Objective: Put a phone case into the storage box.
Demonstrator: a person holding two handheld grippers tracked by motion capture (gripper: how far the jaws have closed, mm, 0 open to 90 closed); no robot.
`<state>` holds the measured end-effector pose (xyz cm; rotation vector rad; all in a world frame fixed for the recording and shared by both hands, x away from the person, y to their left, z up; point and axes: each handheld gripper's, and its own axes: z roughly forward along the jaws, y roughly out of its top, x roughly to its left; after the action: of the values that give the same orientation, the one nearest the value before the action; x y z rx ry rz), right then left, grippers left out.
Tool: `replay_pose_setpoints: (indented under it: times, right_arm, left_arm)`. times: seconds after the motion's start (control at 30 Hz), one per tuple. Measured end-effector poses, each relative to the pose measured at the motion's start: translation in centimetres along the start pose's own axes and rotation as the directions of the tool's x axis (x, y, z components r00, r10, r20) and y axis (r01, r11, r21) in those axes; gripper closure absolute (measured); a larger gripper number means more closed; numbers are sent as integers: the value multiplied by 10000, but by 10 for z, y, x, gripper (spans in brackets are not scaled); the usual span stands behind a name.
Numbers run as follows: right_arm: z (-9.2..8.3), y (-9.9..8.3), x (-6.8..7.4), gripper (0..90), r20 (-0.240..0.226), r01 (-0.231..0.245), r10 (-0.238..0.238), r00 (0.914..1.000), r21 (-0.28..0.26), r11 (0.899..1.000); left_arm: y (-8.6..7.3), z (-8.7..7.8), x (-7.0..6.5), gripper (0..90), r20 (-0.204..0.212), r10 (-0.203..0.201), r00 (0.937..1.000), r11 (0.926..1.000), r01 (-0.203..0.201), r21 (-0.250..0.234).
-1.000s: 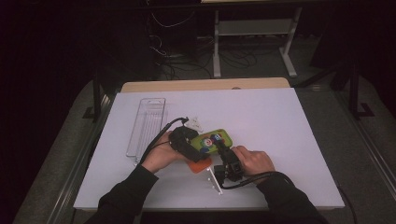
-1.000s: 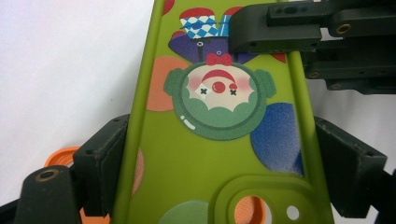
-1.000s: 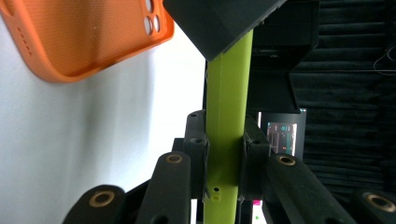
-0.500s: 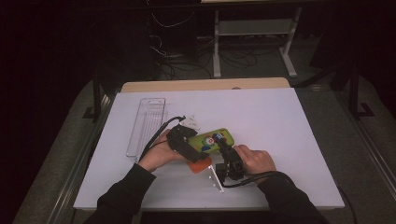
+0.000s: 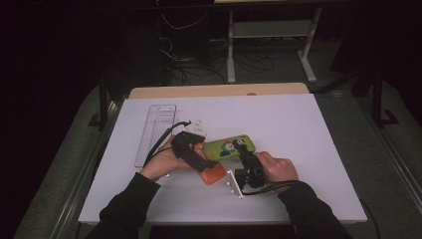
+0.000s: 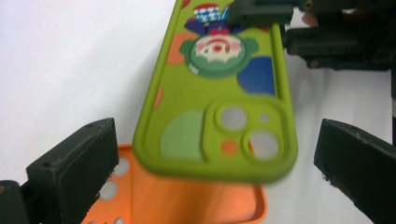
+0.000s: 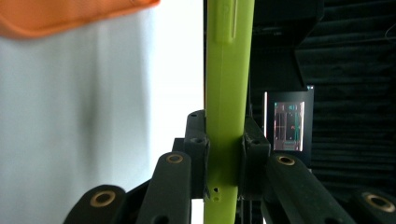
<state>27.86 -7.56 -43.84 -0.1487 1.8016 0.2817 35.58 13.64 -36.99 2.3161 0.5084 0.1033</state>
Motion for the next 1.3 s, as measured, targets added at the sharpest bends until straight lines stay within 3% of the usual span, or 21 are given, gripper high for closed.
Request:
replay_pose_setpoints:
  times: [0.03, 0.1, 0.17, 0.2, 0.23, 0.3, 0.4, 0.53, 0.57, 0.8, 0.9, 0.97, 1.07, 1.2, 1.27, 1.3]
  right_arm:
    - [0, -1, -1, 758, -54, -104, 104, 9999, 14, 9999]
    - [1, -5, -2, 758, -72, -139, 140, 9999, 116, 9998]
    - [2, -8, -3, 758, -171, -251, 255, 9995, 236, 9994]
    - [2, -9, -3, 758, -304, -225, 233, 9993, 279, 9994]
    - [3, -10, -3, 758, -282, -346, 355, 9990, 318, 9989]
    - [3, -12, -4, 758, -383, -519, 532, 9978, 359, 9980]
    - [4, -15, -5, 758, -429, -820, 839, 9956, 447, 9956]
    - [5, -17, -7, 758, -539, -1137, 1167, 9917, 558, 9920]
    - [6, -18, -10, 758, -457, -1029, 1049, 9934, 440, 9937]
    - [6, -23, -14, 758, -684, -1635, 1670, 9836, 538, 9851]
    - [6, -25, -14, 758, -903, -2182, 2240, 9704, 698, 9734]
    - [6, -27, -17, 758, -919, -2306, 2367, 9672, 720, 9704]
    - [6, -29, -18, 758, -1006, -2912, 2997, 9487, 911, 9523]
    - [7, -32, -21, 758, -1165, -3317, 3422, 9324, 1008, 9380]
    - [7, -33, -22, 758, -1288, -3552, 3672, 9212, 1069, 9287]
    - [8, -33, -21, 759, -1327, -3880, 3999, 9069, 1070, 9154]
  left_arm:
    - [-1, 0, -1, 0, -62, -202, 9998, 9997, 201, -154]
    - [-2, -3, 1, 0, -89, 8, 10000, 10000, -8, -19]
    - [-3, -3, 2, 0, -160, -106, 9998, 9999, 106, -19]
    - [-3, -5, 4, 0, -183, 81, 9998, 9999, -79, 120]
    - [-4, -4, 3, 0, -224, -76, 9997, 10000, 75, -51]
    - [-5, -5, 5, 0, -243, 86, 9997, 9999, -83, 138]
    - [-6, -5, 5, 0, -275, -134, 9995, 9999, 137, 78]
    - [-7, -5, 8, 0, -298, 127, 9995, 9996, -120, 246]
    - [-7, -5, 8, 0, -305, 97, 9995, 9997, -90, 237]
    - [-8, -2, 7, 0, -300, -20, 9995, 9997, 27, 260]
    - [-8, -1, 6, 0, -254, -138, 9996, 9996, 145, 258]
    - [-8, -2, 6, 0, -234, -16, 9997, 9992, 25, 400]
    - [-9, -1, 7, 0, -240, -30, 9997, 9990, 41, 436]
    - [-9, 0, 6, 0, -241, -71, 9997, 9991, 81, 408]
    - [-9, 0, 6, 0, -234, -2, 9997, 9992, 12, 409]
    - [-8, 0, 7, 0, -234, 38, 9997, 9992, -28, 410]
